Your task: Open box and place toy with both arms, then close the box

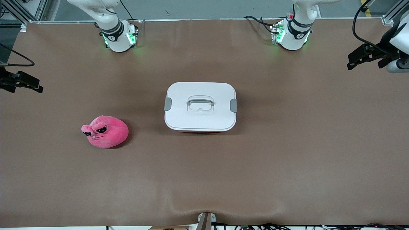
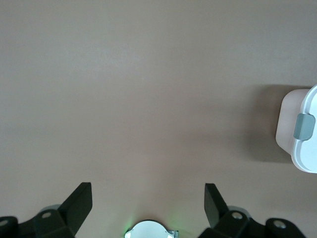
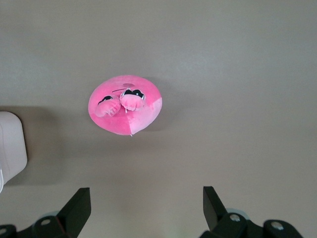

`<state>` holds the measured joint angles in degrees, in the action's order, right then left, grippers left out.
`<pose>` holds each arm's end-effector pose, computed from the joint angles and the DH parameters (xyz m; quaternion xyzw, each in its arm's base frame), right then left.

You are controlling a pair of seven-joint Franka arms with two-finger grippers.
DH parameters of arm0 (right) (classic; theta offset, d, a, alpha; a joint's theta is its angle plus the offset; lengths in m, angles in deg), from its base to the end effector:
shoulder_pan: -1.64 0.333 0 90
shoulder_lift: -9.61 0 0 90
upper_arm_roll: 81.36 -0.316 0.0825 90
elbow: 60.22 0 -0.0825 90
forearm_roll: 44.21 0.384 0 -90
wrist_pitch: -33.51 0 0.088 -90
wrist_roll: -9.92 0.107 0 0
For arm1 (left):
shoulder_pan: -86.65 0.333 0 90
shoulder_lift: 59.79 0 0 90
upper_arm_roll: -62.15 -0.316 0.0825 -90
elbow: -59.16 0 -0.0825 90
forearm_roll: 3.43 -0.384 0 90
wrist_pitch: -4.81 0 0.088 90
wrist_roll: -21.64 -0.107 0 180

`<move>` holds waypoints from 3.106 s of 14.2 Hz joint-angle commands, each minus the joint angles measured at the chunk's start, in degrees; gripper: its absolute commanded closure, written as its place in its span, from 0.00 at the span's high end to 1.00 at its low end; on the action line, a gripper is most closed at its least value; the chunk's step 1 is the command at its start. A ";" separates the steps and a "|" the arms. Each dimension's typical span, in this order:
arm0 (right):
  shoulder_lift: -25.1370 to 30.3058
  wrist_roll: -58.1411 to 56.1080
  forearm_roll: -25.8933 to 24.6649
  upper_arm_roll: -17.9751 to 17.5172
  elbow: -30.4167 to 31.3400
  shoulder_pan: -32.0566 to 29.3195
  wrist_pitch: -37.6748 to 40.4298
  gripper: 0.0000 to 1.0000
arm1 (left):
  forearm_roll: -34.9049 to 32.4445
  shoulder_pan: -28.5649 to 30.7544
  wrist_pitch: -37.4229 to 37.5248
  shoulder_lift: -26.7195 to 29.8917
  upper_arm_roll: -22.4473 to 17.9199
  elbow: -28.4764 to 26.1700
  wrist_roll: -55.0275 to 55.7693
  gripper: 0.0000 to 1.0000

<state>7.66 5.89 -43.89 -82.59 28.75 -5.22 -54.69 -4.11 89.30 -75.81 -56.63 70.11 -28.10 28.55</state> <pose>0.5586 -0.0547 0.6113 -0.9996 0.0139 0.0234 0.0051 0.5176 -0.0491 0.6622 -0.9994 -0.0150 0.0294 0.0129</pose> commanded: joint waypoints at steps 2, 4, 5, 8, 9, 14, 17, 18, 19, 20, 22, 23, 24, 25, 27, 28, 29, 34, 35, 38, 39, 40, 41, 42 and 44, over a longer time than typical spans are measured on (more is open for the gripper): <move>-0.33 -0.54 -0.58 -0.44 -0.73 -0.08 -0.04 1.00 | 0.51 0.25 1.25 -0.87 0.30 0.77 1.34 1.00; -0.51 -0.54 -0.58 -0.44 -0.82 -0.08 0.05 1.00 | 0.86 -0.01 1.17 -1.48 0.83 0.68 4.58 1.00; -0.51 -0.54 -0.58 -0.44 -0.73 -0.08 -0.04 1.00 | 0.86 -0.19 1.17 -2.09 1.00 0.77 6.69 1.00; -0.60 -0.19 -0.58 -0.52 -0.73 0.09 -0.04 1.00 | 1.38 -0.54 0.55 -2.97 1.44 0.86 10.13 1.00; -0.51 -0.02 -0.67 -0.52 -0.82 0.09 -0.04 1.00 | 2.26 -0.37 0.46 -3.15 2.05 0.60 11.44 1.00; -2.79 -0.02 0.03 -0.61 -0.73 1.40 -0.04 1.00 | 4.29 -2.38 -0.68 -3.95 2.41 -0.63 19.26 1.00; -6.56 0.68 -0.50 -0.52 0.06 4.31 -4.94 1.00 | 3.85 -3.18 -1.55 -4.91 4.16 -1.95 21.82 1.00; -7.71 0.86 -0.15 -0.61 0.23 4.75 -6.44 1.00 | 3.67 -3.18 -2.25 -5.09 5.48 -2.13 23.83 1.00; -8.76 0.86 -0.14 -0.52 0.24 5.27 -8.02 1.00 | 3.58 -3.27 -3.13 -5.35 6.10 -2.13 26.80 1.00; -10.08 0.86 -0.14 -0.52 0.24 5.54 -9.78 1.00 | 3.58 -3.35 -3.31 -5.96 7.32 -2.13 29.27 1.00; -13.94 0.25 -0.14 -0.61 0.24 5.72 -13.38 1.00 | 3.23 -3.62 -4.45 -7.01 9.70 -2.13 35.07 1.00; -15.00 0.08 -0.14 -0.61 0.24 5.89 -14.70 1.00 | 3.23 -3.62 -5.07 -7.54 10.75 -2.22 37.27 1.00; -15.36 0.07 -0.06 -0.61 0.58 6.68 -15.41 1.00 | 3.23 -3.71 -5.60 -7.98 11.81 -2.31 39.12 1.00; -16.24 0.07 -0.23 -0.52 2.50 7.55 -16.72 1.00 | 3.23 -3.71 -6.21 -8.42 13.12 -2.39 42.01 1.00; -15.89 0.07 -0.23 -0.52 6.38 7.39 -19.63 1.00 | 3.23 -3.71 -8.05 -9.57 16.11 -3.09 49.82 1.00; -15.81 0.16 -0.23 -0.52 7.17 7.56 -19.20 1.00 | 3.23 -3.71 -9.54 -9.83 17.34 -3.71 53.26 1.00; -15.54 0.16 -0.23 -0.52 7.96 7.65 -19.20 1.00 | 3.23 -3.79 -11.82 -9.83 18.49 -4.76 57.47 1.00; -15.37 0.34 -0.15 -0.61 11.31 8.62 -19.29 1.00 | 2.09 -7.92 -17.38 -11.24 19.81 -6.09 77.77 1.00; -15.37 0.34 0.03 -0.61 11.49 8.70 -19.20 1.00 | 2.00 -8.62 -18.16 -11.76 19.81 -6.09 81.90 1.00; -15.37 0.69 0.12 -0.61 12.63 9.40 -19.73 1.00 | 2.00 -10.81 -22.55 -13.43 19.82 -6.09 95.51 1.00; -15.37 0.86 0.21 -0.61 12.63 9.58 -19.73 0.98 | 1.91 -11.70 -24.30 -14.22 19.81 -6.00 101.39 1.00; -15.54 0.86 0.21 -0.61 12.63 9.58 -20.07 0.98 | 0.96 -12.05 -25.37 -15.10 19.81 -5.74 105.63 1.00; -15.63 0.86 0.21 -0.61 12.63 9.58 -20.86 0.98 | 0.16 -12.75 -25.55 -15.98 19.90 -5.39 108.20 1.00; -15.80 0.86 0.21 -0.61 12.72 9.58 -21.22 0.98 | 0.15 -13.63 -25.81 -16.60 19.82 -5.30 110.22 1.00; -15.89 0.86 0.21 -0.61 12.63 9.58 -21.31 0.91 | -0.72 -14.34 -26.25 -17.22 19.90 -5.21 112.78 1.00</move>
<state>-9.39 6.14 -43.83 -83.27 40.04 4.12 -75.14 -3.08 75.69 -101.52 -73.08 89.84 -34.15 138.25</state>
